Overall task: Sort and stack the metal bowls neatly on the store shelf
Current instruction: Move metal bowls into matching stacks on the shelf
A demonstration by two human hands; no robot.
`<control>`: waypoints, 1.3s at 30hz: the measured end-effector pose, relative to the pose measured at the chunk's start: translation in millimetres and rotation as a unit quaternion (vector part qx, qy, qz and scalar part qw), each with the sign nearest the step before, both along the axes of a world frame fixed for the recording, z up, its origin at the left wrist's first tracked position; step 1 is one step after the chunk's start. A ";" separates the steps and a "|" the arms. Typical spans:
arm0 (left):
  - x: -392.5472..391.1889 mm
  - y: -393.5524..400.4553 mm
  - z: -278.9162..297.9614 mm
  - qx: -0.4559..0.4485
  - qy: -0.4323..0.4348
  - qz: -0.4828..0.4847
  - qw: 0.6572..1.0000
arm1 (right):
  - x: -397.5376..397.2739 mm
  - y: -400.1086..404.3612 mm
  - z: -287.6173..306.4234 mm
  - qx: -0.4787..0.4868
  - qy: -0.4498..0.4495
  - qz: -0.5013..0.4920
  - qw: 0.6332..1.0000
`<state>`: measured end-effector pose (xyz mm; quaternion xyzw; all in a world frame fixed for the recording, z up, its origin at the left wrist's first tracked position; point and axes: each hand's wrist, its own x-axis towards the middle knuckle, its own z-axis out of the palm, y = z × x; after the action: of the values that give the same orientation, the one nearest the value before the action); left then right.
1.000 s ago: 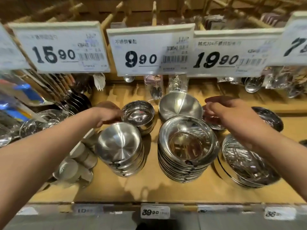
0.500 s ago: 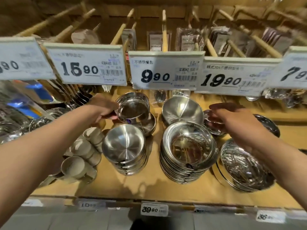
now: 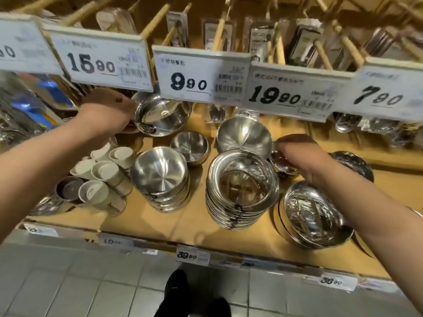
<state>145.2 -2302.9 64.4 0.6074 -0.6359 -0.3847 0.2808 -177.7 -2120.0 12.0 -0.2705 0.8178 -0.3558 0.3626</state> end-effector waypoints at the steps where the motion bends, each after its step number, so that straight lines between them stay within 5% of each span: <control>1: -2.3 4.3 2.4 0.008 0.013 0.003 1.000 | -3.4 -3.5 -5.0 0.017 -0.003 -0.003 1.000; 13: -13.2 58.9 9.5 0.007 0.021 0.041 0.999 | -13.6 -34.8 -40.3 0.104 -0.045 0.033 0.993; 19: -19.7 65.9 10.5 0.024 0.027 0.043 0.998 | -18.4 -40.1 -33.9 0.077 0.079 0.016 0.994; 32: -20.2 79.5 14.8 0.052 0.045 0.034 0.997 | -51.4 15.9 8.7 -0.030 -0.092 -0.076 0.992; 39: -31.5 108.9 31.5 0.051 0.019 0.012 0.998 | -52.5 80.0 52.3 -0.040 -0.099 -0.145 0.984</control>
<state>113.7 -2194.0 95.9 0.6212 -0.6026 -0.4246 0.2659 -230.2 -2040.0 64.2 -0.1274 0.7934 -0.4622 0.3751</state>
